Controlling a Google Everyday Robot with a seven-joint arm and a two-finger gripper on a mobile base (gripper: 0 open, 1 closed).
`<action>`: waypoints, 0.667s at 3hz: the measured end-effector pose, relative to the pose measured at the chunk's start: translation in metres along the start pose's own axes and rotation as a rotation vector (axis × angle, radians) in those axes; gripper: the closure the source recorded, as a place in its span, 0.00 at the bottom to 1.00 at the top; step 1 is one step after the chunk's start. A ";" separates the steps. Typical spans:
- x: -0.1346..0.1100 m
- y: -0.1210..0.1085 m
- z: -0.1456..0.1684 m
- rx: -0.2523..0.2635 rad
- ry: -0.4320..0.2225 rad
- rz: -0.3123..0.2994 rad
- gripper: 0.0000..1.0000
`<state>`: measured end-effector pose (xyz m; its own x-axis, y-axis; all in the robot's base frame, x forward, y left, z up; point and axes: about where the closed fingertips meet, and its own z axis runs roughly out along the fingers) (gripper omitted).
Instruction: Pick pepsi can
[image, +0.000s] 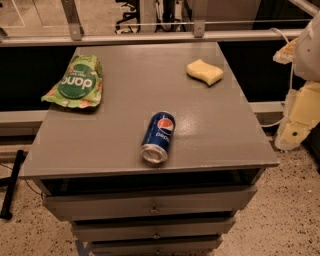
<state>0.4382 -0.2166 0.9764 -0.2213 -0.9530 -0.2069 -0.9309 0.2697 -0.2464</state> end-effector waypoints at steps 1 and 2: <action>0.000 0.000 0.000 0.000 0.000 0.000 0.00; -0.015 -0.001 0.004 -0.013 -0.037 -0.083 0.00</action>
Offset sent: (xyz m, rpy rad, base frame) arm 0.0133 0.0396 -0.0074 0.0359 -0.0013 0.2507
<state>0.4435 -0.2015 0.9758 -0.1331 -0.9662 -0.2210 -0.9492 0.1884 -0.2522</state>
